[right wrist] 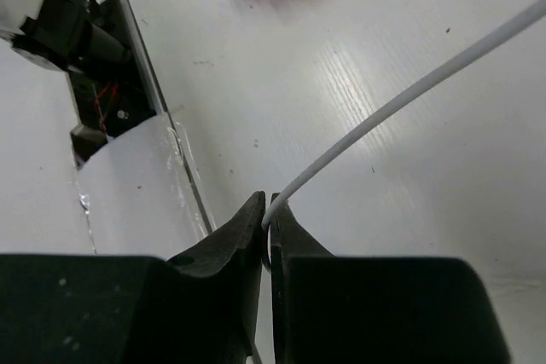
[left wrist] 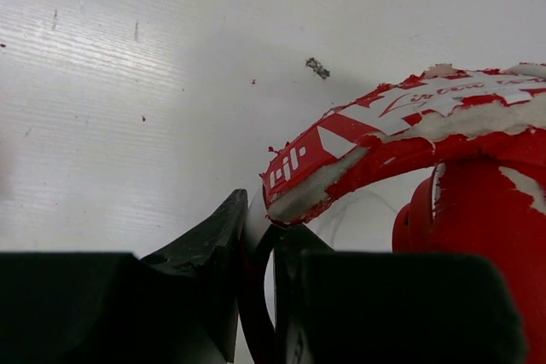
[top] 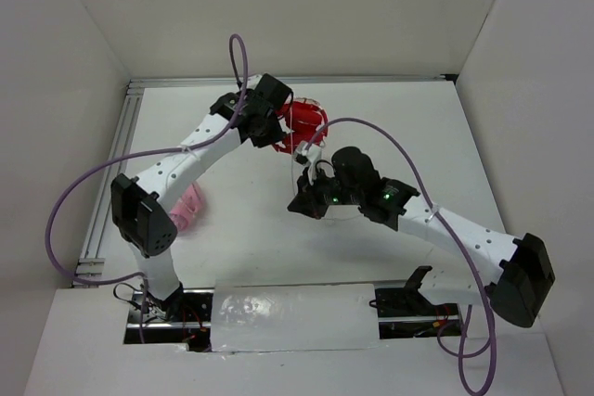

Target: Wrap the headphones

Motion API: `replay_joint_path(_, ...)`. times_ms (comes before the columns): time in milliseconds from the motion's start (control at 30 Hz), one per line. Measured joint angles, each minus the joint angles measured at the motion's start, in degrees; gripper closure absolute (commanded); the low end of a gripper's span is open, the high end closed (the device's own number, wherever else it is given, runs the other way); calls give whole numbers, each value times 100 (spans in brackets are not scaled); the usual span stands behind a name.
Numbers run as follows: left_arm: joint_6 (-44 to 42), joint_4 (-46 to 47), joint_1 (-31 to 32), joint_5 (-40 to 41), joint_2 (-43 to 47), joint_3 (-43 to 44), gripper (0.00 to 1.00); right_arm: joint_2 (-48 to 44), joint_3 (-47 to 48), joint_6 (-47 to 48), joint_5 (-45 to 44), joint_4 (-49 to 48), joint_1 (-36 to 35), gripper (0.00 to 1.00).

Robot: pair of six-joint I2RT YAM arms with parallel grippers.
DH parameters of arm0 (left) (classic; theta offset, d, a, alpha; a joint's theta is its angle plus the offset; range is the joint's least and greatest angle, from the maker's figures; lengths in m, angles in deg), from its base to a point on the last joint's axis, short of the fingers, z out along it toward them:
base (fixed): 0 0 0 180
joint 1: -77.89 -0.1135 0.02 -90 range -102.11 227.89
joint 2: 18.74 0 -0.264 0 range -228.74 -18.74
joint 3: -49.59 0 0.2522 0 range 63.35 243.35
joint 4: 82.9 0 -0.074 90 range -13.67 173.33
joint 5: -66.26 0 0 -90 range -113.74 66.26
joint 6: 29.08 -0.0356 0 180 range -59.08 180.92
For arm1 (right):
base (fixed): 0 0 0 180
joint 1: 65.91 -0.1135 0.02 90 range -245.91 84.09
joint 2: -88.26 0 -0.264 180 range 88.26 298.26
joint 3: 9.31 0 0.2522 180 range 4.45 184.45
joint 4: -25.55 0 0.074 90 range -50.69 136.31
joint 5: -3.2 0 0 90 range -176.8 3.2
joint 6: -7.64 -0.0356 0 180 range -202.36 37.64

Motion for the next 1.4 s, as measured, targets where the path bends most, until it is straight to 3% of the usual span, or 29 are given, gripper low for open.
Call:
replay_joint_path(200, -538, 520, -2, -621, 754, -229, 100, -33, -1137, 42, -291, -1266, -2, 83)
replay_joint_path(567, -1429, 1191, -61, -1947, 2210, -175, 100, -9, -2938, 107, -964, -4487, -2, 71)
replay_joint_path(733, -1641, 1202, -76, -2677, 2232, -50, 100, 221, -3014, 151, -1130, -5359, 0, 64)
replay_joint_path(933, -1766, 1204, -76, -3091, 2251, 87, 100, 1126, -2514, 188, -1246, -5840, 9, 63)
replay_joint_path(1067, -1882, 1202, -76, -3351, 2306, 140, 100, 1864, -2378, -35, -1191, -6218, 118, 71)
replay_joint_path(1100, -1912, 1207, -76, -3418, 2345, 146, 100, 2041, -2361, -111, -1180, -6273, 170, 95)
replay_joint_path(1133, -1934, 1207, -76, -3484, 2391, 146, 100, 2218, -2354, -195, -1156, -6360, 236, 100)
replay_joint_path(1400, -2299, 1248, -70, -3440, 3001, -216, 100, 2448, -2304, -1239, -994, -6719, 1134, 100)
